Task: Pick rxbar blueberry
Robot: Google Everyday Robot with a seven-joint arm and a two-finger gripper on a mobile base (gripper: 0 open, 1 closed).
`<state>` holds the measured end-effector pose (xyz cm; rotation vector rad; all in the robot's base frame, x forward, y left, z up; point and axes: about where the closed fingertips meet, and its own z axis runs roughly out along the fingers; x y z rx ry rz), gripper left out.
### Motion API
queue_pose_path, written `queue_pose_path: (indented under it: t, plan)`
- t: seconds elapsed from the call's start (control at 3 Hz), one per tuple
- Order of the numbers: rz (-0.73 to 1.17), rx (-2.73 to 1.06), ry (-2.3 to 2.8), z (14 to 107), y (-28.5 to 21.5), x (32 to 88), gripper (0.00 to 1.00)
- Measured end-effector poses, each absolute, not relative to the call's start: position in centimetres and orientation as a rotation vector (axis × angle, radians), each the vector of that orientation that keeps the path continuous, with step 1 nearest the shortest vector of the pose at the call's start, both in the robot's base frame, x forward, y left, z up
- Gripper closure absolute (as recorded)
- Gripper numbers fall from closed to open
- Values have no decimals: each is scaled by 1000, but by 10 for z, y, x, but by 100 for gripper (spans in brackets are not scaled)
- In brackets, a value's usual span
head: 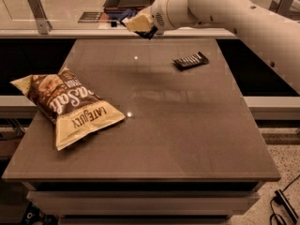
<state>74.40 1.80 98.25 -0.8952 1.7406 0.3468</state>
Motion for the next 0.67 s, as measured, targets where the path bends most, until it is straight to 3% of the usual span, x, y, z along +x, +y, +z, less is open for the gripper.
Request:
queue_pose_path:
  t: [0.67]
  plan:
    - [312,-879,1690,1008,11,737,100]
